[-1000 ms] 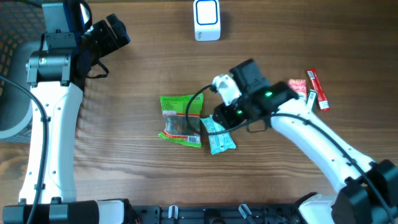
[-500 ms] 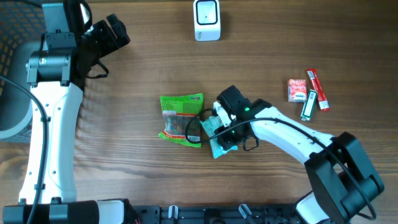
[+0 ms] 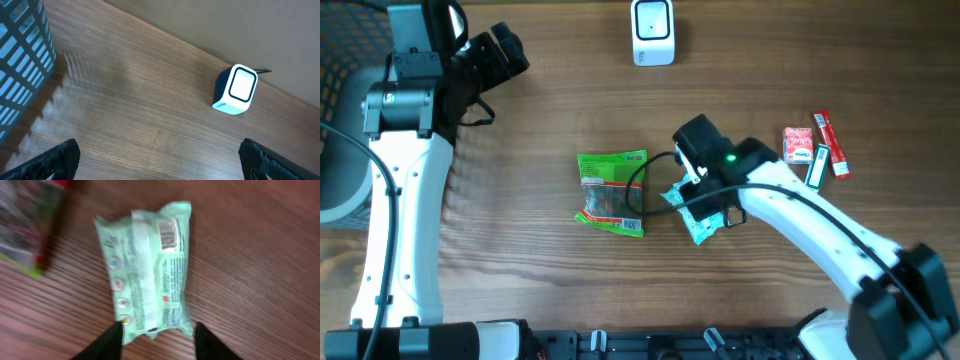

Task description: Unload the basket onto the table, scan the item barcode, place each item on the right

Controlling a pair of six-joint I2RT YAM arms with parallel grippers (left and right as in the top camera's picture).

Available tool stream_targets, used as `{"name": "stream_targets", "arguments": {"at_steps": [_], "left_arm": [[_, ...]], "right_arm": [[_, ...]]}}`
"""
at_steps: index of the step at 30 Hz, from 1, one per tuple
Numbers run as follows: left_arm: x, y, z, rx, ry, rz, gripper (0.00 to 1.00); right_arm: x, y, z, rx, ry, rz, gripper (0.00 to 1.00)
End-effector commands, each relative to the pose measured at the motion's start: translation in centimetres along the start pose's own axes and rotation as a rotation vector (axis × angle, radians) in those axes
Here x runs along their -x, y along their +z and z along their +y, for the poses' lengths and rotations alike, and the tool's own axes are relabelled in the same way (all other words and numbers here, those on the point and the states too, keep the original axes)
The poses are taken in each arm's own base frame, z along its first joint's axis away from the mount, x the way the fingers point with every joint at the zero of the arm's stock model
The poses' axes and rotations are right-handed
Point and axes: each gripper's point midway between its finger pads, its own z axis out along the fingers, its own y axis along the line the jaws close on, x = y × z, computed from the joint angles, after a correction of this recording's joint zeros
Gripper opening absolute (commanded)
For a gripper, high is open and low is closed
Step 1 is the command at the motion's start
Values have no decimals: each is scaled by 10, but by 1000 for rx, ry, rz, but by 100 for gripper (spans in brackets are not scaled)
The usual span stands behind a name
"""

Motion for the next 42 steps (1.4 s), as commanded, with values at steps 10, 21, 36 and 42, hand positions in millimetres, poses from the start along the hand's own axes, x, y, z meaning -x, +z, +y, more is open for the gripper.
{"name": "stream_targets", "arguments": {"at_steps": [10, 21, 36, 42], "left_arm": [[1, 1, 1, 8, 13, -4, 100], [1, 1, 1, 8, 13, -4, 100], [1, 1, 1, 8, 13, -4, 100], [1, 1, 1, 8, 13, -4, 100]], "right_arm": [[-31, 73, 8, 69, 54, -80, 39], [13, 18, 15, 91, -60, -181, 75], [-73, 64, 29, 203, 190, 54, 4], [-8, 61, -69, -156, 483, -297, 4]]}}
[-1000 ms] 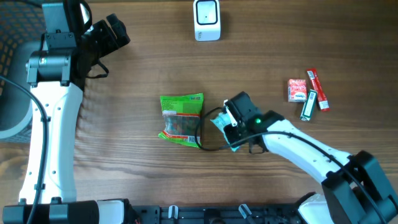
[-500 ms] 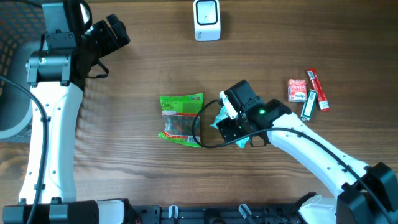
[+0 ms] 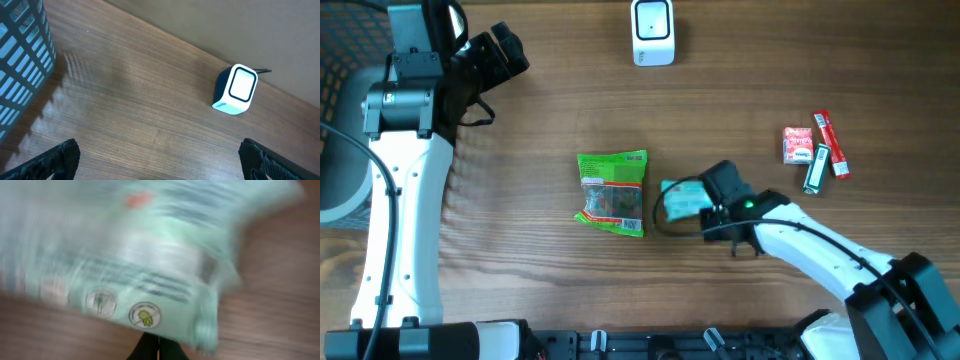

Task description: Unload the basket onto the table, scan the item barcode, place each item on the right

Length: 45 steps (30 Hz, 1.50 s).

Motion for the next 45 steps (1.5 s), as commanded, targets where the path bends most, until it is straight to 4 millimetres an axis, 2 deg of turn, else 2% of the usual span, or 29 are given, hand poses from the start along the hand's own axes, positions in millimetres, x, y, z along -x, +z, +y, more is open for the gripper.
{"name": "stream_targets", "arguments": {"at_steps": [1, 2, 4, 6, 7, 8, 10, 15, 19, 21, 22, 23, 24, 25, 26, 27, 29, 30, 31, 32, 34, 35, 38, 40, 42, 44, 45], "left_arm": [[1, 1, 1, 9, 13, -4, 100], [1, 1, 1, 8, 13, -4, 100], [1, 1, 1, 8, 13, -4, 100], [1, 1, 1, 8, 13, -4, 100], [1, 1, 1, 8, 13, -4, 100], [1, 1, 1, 8, 13, -4, 100], [1, 1, 1, 8, 13, -4, 100], [1, 1, 1, 8, 13, -4, 100], [1, 1, 1, 8, 13, -4, 100], [1, 1, 1, 8, 13, -4, 100], [1, 1, 1, 8, 13, -4, 100], [1, 1, 1, 8, 13, -4, 100], [1, 1, 1, 8, 13, -4, 100], [1, 1, 1, 8, 13, -4, 100], [1, 1, 1, 8, 13, -4, 100], [1, 1, 1, 8, 13, -4, 100], [1, 1, 1, 8, 13, -4, 100], [1, 1, 1, 8, 13, -4, 100], [1, 1, 1, 8, 13, -4, 100], [1, 1, 1, 8, 13, -4, 100], [1, 1, 1, 8, 13, -4, 100], [1, 1, 1, 8, 13, -4, 100], [1, 1, 1, 8, 13, -4, 100], [1, 1, 1, 8, 13, -4, 100], [1, 1, 1, 8, 13, -4, 100], [1, 1, 1, 8, 13, -4, 100], [1, 1, 1, 8, 13, -4, 100]], "right_arm": [[65, -9, -30, -74, 166, -255, 4], [80, -11, -34, -53, 198, -306, 4], [87, -12, -39, -9, 235, -310, 6], [76, -8, -37, 33, 242, -248, 14], [65, -6, -31, 65, 235, -197, 23], [52, -4, -21, 122, 226, -133, 33], [39, -6, -1, 230, 133, -68, 42], [31, -7, 6, 267, 124, -31, 42], [-7, -18, 34, 449, 115, 151, 49], [-12, -31, 48, 543, 62, 183, 49], [-5, -37, 47, 538, 39, 165, 50], [12, -46, 43, 508, 14, 118, 50], [40, -61, 40, 469, -30, 31, 49], [59, -72, 42, 470, -65, -31, 49], [87, -86, 48, 486, -115, -132, 35], [102, -91, 52, 496, -139, -197, 26], [122, -93, 64, 509, -244, -305, 15], [130, -88, 72, 513, -275, -340, 7], [133, -85, 75, 516, -292, -351, 6], [138, -72, 79, 494, -314, -362, 5], [148, -32, 63, 326, -314, -361, 4], [149, -21, 58, 292, -307, -352, 4], [140, 9, 55, 277, -289, -291, 4], [125, 25, 46, 241, -279, -215, 4], [118, 26, 15, 102, -205, -165, 4], [105, 16, -7, 36, -178, -108, 4], [92, 5, -17, 26, -144, -57, 5]]}}
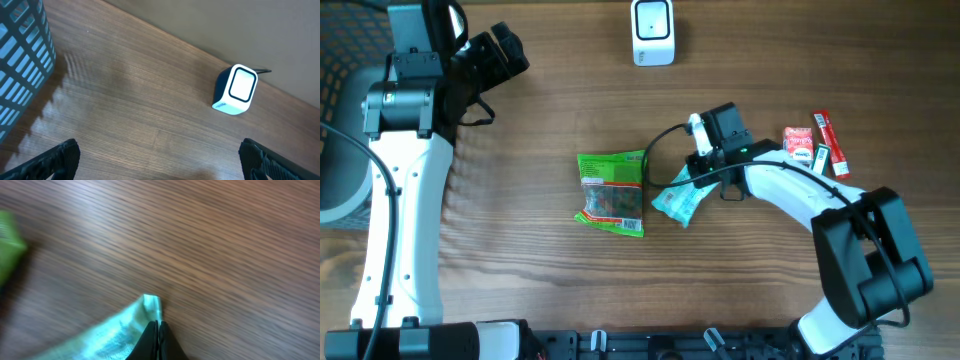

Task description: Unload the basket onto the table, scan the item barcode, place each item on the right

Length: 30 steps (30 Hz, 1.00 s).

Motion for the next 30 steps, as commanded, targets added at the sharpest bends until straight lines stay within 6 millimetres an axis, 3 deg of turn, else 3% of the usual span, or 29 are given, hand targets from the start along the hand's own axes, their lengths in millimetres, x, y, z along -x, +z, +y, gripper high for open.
{"name": "stream_targets", "arguments": {"at_steps": [1, 4, 6, 7, 8, 9, 10, 13, 17, 20, 22, 25, 28, 30], "left_arm": [[1, 1, 1, 8, 13, -4, 100], [1, 1, 1, 8, 13, -4, 100], [1, 1, 1, 8, 13, -4, 100], [1, 1, 1, 8, 13, -4, 100], [1, 1, 1, 8, 13, -4, 100], [1, 1, 1, 8, 13, -4, 100], [1, 1, 1, 8, 13, -4, 100], [1, 1, 1, 8, 13, -4, 100], [1, 1, 1, 8, 13, -4, 100], [1, 1, 1, 8, 13, -4, 100], [1, 1, 1, 8, 13, -4, 100], [1, 1, 1, 8, 13, -4, 100], [1, 1, 1, 8, 13, -4, 100], [1, 1, 1, 8, 13, -4, 100]], "right_arm": [[-24, -33, -27, -98, 86, 84, 5], [-52, -63, -28, -102, 93, 185, 7], [-38, -95, -18, -57, 89, 146, 11], [-22, -111, -8, -2, 80, 81, 16], [-10, -122, 5, 66, 24, 26, 22], [1, -133, 26, 185, -79, -45, 36], [4, -137, 37, 251, -126, -65, 39], [-5, -124, 47, 306, -240, -50, 45], [-20, -81, 51, 318, -354, 3, 45], [-35, -45, 38, 270, -351, 98, 44], [-52, -27, 36, 285, -346, 179, 64], [-58, -29, 36, 290, -339, 207, 63], [-63, -46, 38, 294, -327, 240, 64], [-48, -60, 39, 281, -278, 198, 65]]}}
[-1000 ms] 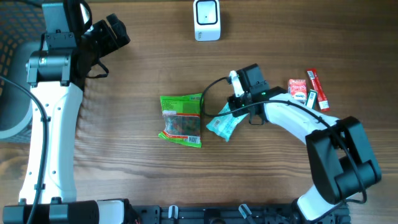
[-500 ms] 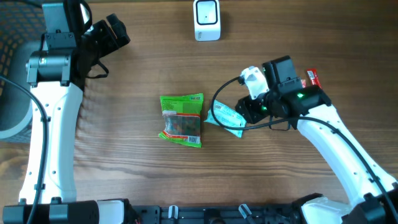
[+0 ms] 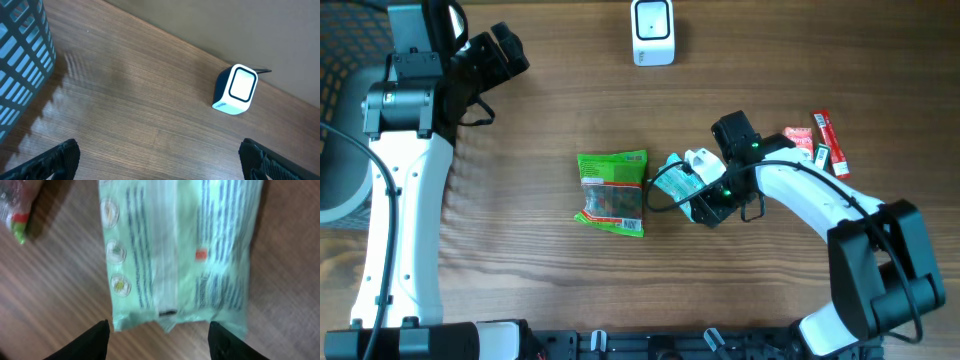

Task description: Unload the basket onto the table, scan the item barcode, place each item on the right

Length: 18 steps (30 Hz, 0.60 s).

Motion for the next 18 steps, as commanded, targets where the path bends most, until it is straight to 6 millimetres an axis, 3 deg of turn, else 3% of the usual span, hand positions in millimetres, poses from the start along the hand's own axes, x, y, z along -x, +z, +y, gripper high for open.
{"name": "stream_targets", "arguments": {"at_steps": [1, 4, 7, 11, 13, 16, 18], "left_arm": [[1, 1, 1, 8, 13, -4, 100], [1, 1, 1, 9, 13, -4, 100], [1, 1, 1, 8, 13, -4, 100], [1, 1, 1, 8, 13, -4, 100], [1, 1, 1, 8, 13, -4, 100], [1, 1, 1, 8, 13, -4, 100], [1, 1, 1, 8, 13, -4, 100]], "right_arm": [[29, -36, 3, -39, 12, -129, 65], [41, -54, 9, -40, 40, -212, 65], [47, -46, 29, -42, -37, -210, 65], [53, -39, 31, -327, 0, -184, 62], [57, -39, 34, -441, 36, -214, 48], [62, -41, 27, -620, -11, -261, 54], [58, -35, 23, -643, -82, -238, 54]]}}
